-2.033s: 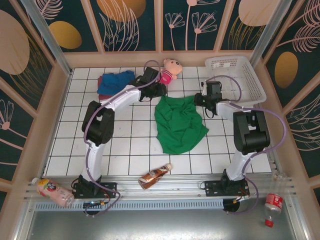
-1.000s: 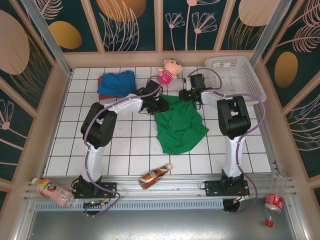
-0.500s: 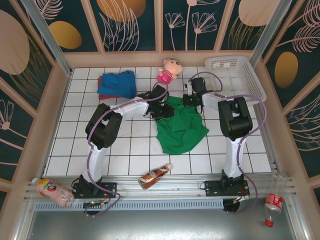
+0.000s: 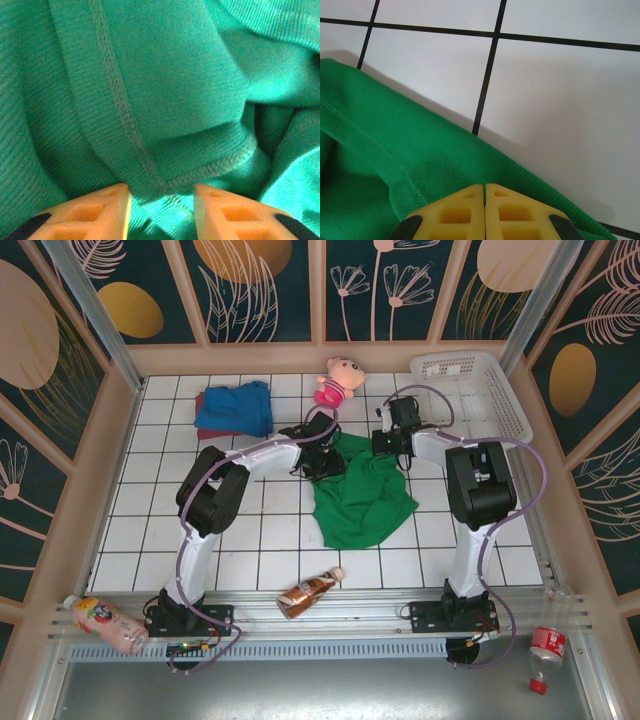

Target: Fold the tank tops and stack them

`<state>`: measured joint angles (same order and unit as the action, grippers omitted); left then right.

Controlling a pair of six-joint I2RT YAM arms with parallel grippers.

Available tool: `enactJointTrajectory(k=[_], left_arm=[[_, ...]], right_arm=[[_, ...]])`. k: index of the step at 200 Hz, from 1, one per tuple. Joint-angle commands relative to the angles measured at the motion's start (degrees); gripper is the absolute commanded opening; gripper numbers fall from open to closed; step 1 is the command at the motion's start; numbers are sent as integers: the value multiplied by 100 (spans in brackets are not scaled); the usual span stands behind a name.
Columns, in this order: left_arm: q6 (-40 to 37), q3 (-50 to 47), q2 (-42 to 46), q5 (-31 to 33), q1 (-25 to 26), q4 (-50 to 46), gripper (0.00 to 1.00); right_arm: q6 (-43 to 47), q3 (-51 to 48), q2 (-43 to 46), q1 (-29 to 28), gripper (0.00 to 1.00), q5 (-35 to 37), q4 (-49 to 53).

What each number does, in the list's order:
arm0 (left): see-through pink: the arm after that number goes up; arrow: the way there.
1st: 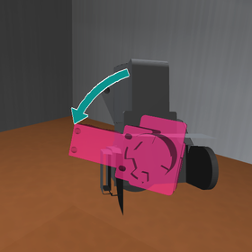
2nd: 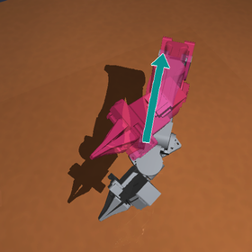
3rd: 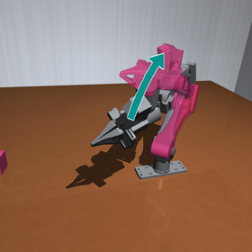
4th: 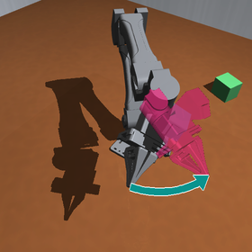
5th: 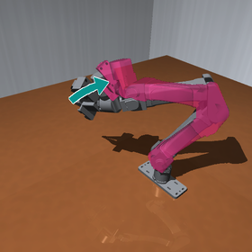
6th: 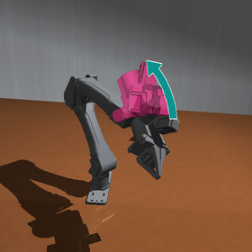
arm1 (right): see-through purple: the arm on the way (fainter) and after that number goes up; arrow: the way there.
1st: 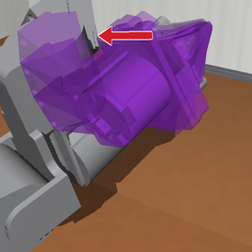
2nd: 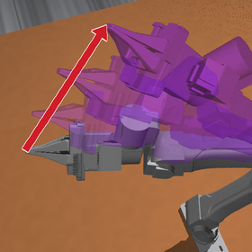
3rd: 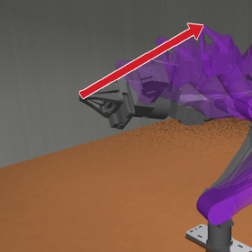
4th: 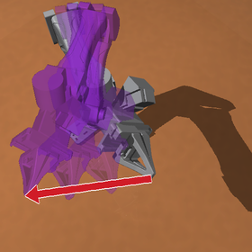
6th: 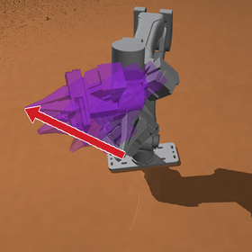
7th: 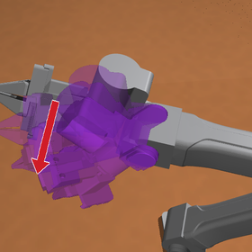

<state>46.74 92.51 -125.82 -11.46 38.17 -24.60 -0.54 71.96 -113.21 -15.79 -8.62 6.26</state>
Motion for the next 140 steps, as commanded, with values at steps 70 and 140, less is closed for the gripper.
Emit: enactJointTrajectory(k=[70, 140], left_arm=[[100, 408, -57, 108, 15, -105, 24], [-134, 605, 41, 373, -3, -462, 0]], right_arm=[[-107, -250, 370, 50, 2, -36, -174], [-171, -359, 625, 126, 0, -84, -309]])
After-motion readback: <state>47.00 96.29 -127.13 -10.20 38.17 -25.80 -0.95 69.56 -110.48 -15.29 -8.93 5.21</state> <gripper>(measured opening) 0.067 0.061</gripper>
